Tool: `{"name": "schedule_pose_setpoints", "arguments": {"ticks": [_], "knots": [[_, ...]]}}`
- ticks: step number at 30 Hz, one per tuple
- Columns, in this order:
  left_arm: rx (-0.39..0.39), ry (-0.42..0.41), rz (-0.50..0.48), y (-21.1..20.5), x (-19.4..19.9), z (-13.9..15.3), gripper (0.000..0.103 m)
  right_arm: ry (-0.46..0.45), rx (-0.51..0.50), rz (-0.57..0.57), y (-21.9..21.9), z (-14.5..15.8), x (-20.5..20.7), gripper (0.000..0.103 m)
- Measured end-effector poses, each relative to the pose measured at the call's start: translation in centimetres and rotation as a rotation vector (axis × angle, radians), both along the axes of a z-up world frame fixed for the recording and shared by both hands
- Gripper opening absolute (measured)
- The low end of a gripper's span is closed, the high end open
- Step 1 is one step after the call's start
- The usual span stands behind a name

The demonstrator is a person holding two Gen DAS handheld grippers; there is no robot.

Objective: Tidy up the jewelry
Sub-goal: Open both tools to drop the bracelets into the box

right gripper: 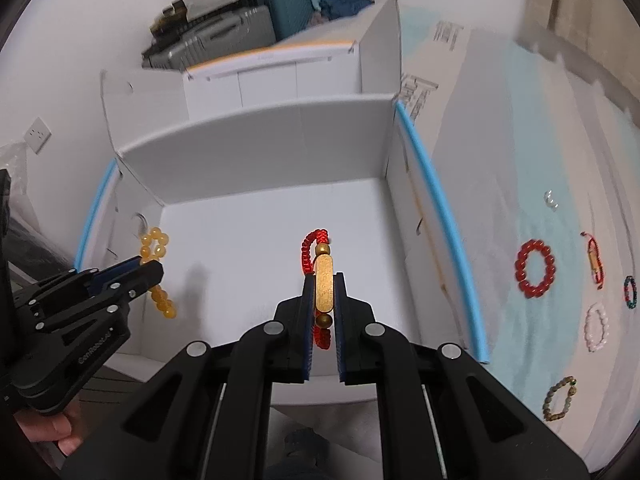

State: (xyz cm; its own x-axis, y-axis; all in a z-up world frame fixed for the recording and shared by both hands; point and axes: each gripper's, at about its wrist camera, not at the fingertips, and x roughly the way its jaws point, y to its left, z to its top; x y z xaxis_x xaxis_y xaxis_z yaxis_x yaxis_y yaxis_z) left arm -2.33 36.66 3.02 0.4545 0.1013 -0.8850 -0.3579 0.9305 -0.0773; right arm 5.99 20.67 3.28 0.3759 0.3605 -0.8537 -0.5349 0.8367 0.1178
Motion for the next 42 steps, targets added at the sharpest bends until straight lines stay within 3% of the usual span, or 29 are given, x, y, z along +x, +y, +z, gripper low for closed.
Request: {"name": "schedule_pose_setpoints", "arguments": {"ticks": [8,18,22,26,28,30,34,42], "knots": [[-0.016,0.106,0.025,1.4,0.6,-3.1,0.014,0.072,-0.078,-0.008,1.3,-3.0,1.1,0.008],[-0.025,0.117,0.005,1.6,0.7,-3.9,0.014,0.125,-0.112,-0.021,1.5,-5.1,1.9,0.010],[0.009,0.106,0.013,1.4,0.5,-3.5,0.026,0.123,-0.115,-0.019,1.5,-5.1,1.6,0.012],[0.019,0.091,0.020,1.8,0.0,-3.0,0.034,0.109,-0.088,-0.020,1.2,-4.3,1.4,0.033],[0.026,0.080,0.018,1.7,-0.1,-2.6,0.045,0.102,-0.069,-0.018,0.9,-3.8,1.2,0.036],[0.039,0.066,0.022,1.7,-0.4,-1.9,0.049,0.084,-0.041,-0.012,0.3,-3.0,0.9,0.047],[0.062,0.023,0.029,1.6,-0.8,-0.6,0.068,0.041,0.037,0.009,-1.1,-0.8,0.0,0.066],[0.076,-0.043,0.018,-0.2,-0.8,2.1,0.089,-0.086,0.088,-0.015,-5.1,3.2,-1.4,0.085]]}}
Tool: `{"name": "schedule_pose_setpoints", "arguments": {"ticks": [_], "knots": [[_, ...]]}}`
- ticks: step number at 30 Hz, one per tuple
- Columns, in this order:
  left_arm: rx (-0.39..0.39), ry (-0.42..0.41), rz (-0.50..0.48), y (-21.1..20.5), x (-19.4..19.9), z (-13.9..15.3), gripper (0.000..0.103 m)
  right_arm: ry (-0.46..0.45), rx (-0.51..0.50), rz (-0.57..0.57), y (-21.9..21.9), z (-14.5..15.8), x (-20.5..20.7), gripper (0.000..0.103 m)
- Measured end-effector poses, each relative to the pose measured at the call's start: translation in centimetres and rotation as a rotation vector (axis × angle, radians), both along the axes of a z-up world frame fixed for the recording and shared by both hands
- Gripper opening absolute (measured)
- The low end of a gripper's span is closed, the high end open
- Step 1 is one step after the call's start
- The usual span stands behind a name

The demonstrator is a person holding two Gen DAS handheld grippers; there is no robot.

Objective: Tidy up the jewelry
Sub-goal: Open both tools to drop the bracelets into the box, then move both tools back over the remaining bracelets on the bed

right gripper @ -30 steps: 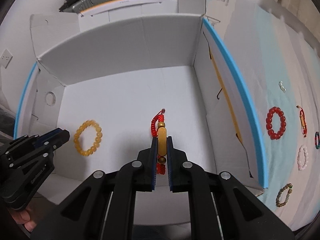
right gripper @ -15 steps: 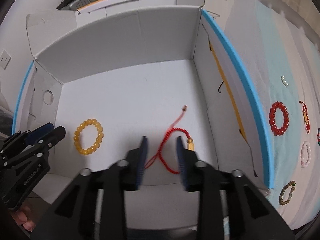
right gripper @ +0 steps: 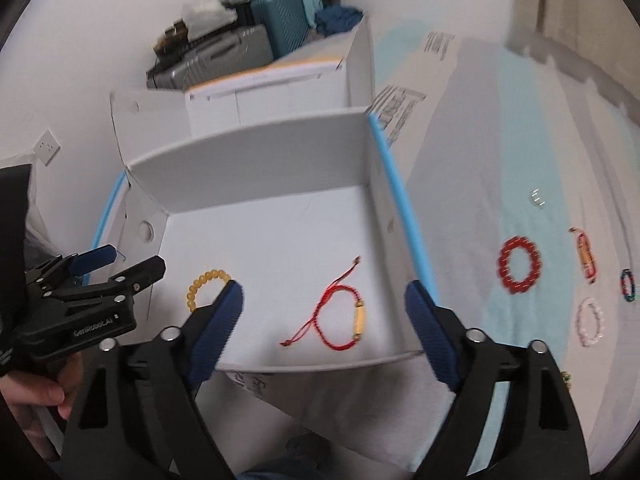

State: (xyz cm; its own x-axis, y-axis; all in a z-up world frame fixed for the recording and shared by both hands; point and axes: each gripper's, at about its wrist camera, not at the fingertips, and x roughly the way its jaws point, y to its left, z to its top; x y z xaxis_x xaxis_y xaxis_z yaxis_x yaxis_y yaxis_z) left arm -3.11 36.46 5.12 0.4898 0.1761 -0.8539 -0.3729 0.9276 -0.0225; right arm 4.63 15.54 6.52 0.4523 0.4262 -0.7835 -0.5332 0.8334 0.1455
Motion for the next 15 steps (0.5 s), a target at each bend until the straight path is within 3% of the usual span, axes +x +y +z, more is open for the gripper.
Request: {"name": "schedule_pose_setpoints", "arguments": {"ticks": [4,15], "knots": [[0.009,-0.023,-0.024,-2.2,0.8,1.2,0.097,-0.045,-0.003,-0.037,-2.9,1.6,0.1,0.092],[0.013,-0.075,-0.103,-8.7,2.6,3.7,0.097,-0.083,-0.005,-0.156,-10.7,3.7,0.6,0.093]]}}
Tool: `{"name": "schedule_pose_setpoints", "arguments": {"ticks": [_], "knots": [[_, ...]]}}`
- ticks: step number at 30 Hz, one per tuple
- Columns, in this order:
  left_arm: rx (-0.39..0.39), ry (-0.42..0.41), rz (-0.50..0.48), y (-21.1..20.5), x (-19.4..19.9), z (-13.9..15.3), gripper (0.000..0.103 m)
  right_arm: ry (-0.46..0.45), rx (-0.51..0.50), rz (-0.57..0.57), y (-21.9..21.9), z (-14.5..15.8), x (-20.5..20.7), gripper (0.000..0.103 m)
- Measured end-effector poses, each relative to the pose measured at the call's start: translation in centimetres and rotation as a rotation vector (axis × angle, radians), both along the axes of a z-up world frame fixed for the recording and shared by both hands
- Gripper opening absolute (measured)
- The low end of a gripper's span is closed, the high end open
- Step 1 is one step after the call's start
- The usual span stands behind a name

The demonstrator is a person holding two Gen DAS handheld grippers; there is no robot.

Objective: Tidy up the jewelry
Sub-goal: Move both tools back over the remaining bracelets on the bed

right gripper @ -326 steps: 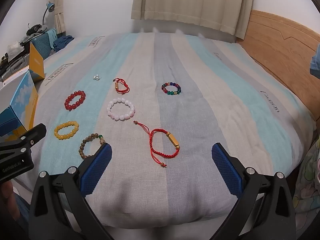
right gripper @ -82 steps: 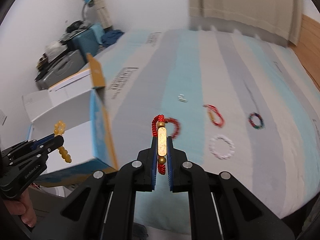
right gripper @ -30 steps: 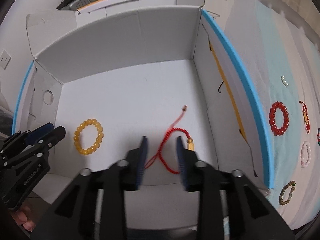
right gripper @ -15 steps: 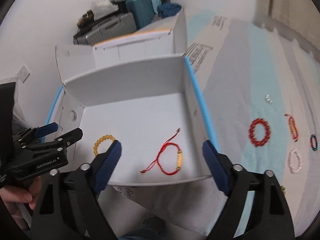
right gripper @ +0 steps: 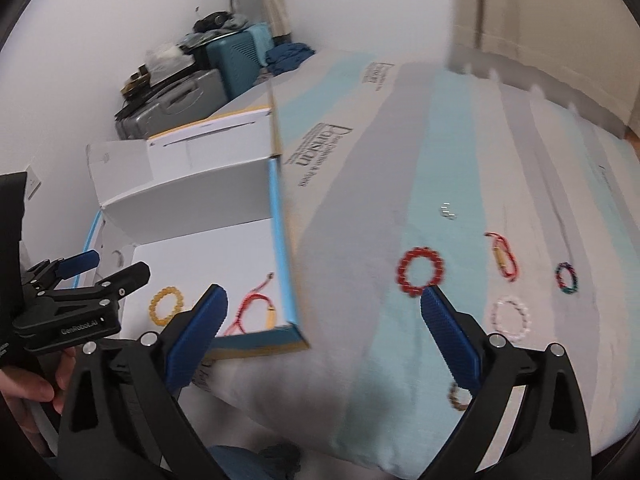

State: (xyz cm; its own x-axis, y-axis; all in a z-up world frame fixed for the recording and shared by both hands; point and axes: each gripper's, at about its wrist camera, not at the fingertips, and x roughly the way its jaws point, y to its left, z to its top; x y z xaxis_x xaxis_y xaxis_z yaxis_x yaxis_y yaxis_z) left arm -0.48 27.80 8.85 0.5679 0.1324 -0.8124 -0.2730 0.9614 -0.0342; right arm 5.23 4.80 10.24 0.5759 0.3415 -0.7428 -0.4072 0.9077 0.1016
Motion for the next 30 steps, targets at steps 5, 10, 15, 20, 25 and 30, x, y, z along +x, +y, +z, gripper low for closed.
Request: {"name": "schedule_pose_setpoints", "arguments": {"ticks": [5,10,15,20,25,30], "knots": [[0.008,-0.025,-0.062,-3.9,1.1,1.0,0.097,-0.013,-0.012,-0.068,-4.4,0.5,0.4,0.095],[0.011,-0.038,-0.129,-8.3,2.8,1.4,0.097,-0.013,-0.024,-0.127,-8.8,0.8,1.4,0.095],[0.010,-0.026,-0.173,-12.3,5.2,0.6,0.097,-0.003,-0.051,-0.180,-12.3,0.8,3.4,0.095],[0.007,-0.012,-0.227,-16.3,7.9,-0.8,0.097,0.015,-0.064,-0.230,-16.0,0.0,5.7,0.095],[-0.001,-0.004,-0.264,-19.1,10.6,-2.4,0.097,0.046,-0.071,-0.280,-19.6,-2.0,8.4,0.095],[-0.013,0.013,-0.279,-21.2,13.4,-4.8,0.097,0.092,-0.089,-0.325,-22.8,-4.2,11.5,0.095]]}}
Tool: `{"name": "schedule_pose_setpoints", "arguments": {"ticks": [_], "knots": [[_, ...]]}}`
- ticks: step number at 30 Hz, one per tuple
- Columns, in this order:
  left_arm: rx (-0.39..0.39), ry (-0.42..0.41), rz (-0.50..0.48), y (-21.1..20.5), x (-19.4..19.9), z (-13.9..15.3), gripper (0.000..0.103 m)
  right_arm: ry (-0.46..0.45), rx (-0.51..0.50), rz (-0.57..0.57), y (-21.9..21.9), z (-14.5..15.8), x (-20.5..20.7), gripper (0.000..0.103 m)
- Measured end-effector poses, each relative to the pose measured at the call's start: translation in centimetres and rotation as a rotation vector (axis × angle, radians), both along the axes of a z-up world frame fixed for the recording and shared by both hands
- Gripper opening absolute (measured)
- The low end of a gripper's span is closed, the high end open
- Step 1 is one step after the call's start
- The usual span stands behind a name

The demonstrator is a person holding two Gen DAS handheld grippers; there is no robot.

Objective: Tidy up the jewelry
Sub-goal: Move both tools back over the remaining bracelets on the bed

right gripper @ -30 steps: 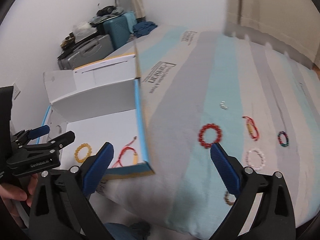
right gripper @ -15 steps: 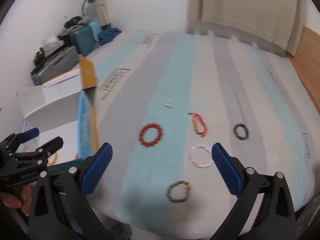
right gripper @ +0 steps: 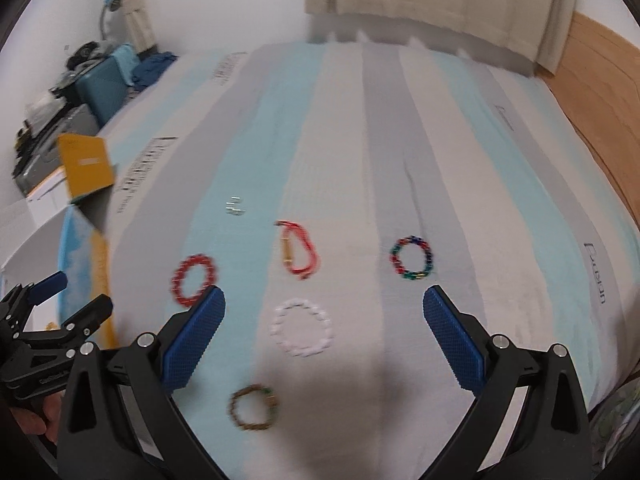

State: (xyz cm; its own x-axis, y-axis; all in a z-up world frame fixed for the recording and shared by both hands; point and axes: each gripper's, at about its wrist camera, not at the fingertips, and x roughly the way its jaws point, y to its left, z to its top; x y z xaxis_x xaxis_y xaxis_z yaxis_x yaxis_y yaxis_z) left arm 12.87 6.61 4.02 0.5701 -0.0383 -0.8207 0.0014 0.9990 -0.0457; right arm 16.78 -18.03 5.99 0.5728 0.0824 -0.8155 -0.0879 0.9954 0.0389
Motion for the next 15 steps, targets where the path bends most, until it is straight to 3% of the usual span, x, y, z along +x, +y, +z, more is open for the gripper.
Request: {"name": "schedule_pose_setpoints", "arguments": {"ticks": [6,15], "knots": [[-0.009,0.031,-0.022,-1.8,3.9,-4.0,0.097,0.056,0.021,-0.064,-3.8,-3.5,3.7,0.095],[-0.002,0.060,-0.057,-2.4,7.4,-9.6,0.097,0.113,0.082,-0.190,-7.4,-11.9,6.9,0.095]]}}
